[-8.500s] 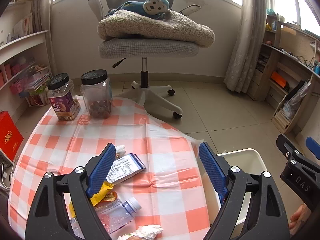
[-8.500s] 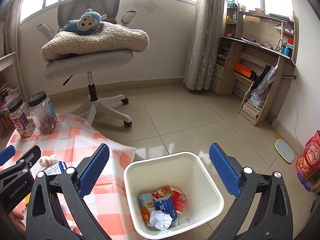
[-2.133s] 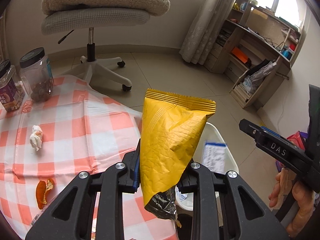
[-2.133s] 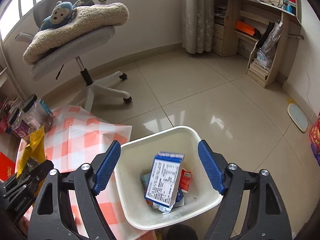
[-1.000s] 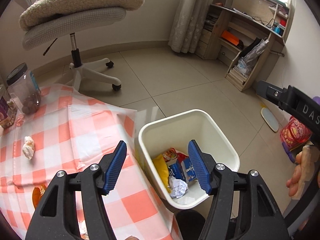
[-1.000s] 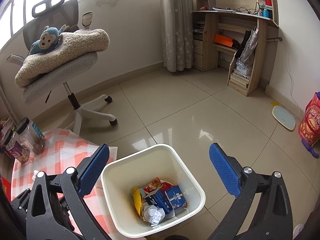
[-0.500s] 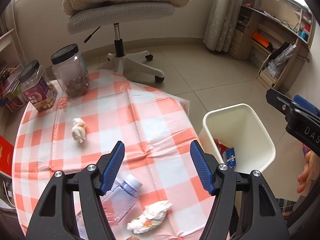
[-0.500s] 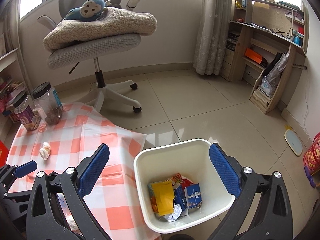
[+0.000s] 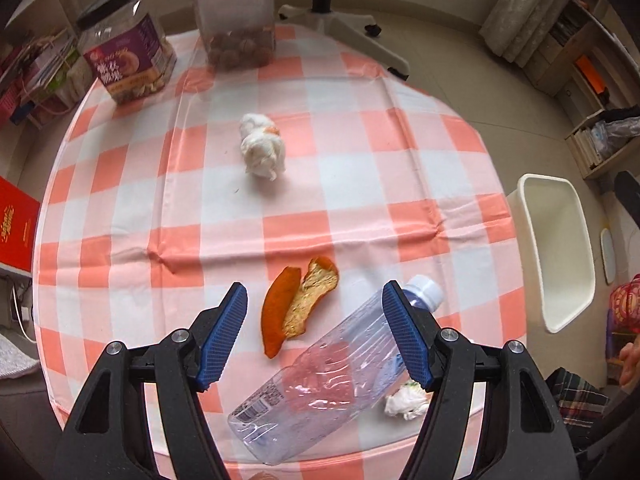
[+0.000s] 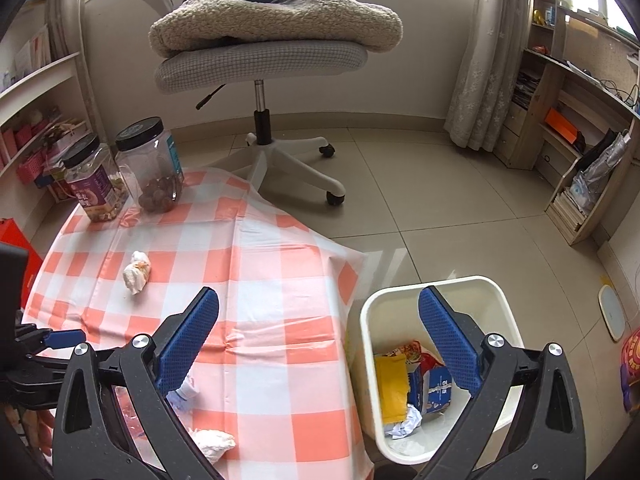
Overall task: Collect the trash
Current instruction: 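Move both tools back over the table toward the orange peel, then grasp the orange peel with the left gripper while the right gripper grasps the white tissue bundle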
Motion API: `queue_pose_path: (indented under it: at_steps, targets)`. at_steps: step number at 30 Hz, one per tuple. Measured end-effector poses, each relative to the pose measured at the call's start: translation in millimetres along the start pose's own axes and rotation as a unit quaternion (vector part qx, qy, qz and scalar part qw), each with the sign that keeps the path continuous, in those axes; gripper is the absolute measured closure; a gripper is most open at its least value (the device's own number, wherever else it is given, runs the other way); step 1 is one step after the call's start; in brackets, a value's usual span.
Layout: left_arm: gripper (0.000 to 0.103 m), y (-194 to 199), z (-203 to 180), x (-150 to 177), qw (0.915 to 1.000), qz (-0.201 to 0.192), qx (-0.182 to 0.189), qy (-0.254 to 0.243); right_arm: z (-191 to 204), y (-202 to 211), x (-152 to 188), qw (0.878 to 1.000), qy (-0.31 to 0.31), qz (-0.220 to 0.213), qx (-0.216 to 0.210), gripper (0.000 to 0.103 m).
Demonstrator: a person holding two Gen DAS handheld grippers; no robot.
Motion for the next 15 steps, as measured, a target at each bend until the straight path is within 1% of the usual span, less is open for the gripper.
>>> queue_pose_path:
  at_steps: [2,5,8,11,12,14,15]
  targets:
    - [0.034,-12,13,8,0.9995,0.026,0.003,0.015,11,-3,0,1.000,0.004,0.005,-0.009,0.007]
    - [0.034,-25,23,18,0.9983,0.048,0.015,0.030,27,-7,0,1.000,0.012,0.011,-0.018,0.007]
    - [0.035,-33,23,24,0.9976,0.054,0.029,0.032,41,-11,1,0.999,0.019,0.016,-0.024,0.007]
    - [0.035,-41,21,28,0.9976,0.056,0.031,0.027,49,-17,3,0.999,0.021,0.024,-0.026,0.007]
    - [0.036,-45,19,30,0.9973,0.060,0.034,0.025,51,-20,3,0.999,0.020,0.027,-0.026,0.007]
    - [0.045,-50,16,34,0.9969,0.067,0.036,0.022,53,-26,4,0.999,0.016,0.034,-0.026,0.007]
    - [0.054,-52,14,36,0.9969,0.068,0.035,0.017,54,-29,4,0.999,0.014,0.039,-0.027,0.007]
Point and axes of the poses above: each gripper's, at about its wrist camera, not at the fingertips, and y roughly against the way its jaws point, z to its left, x to its underside, the point moved 8 cm from there along -y, roughly the way its jaws point, and after that the axes turned 2 degrees about -y, right-handed, at the moved point
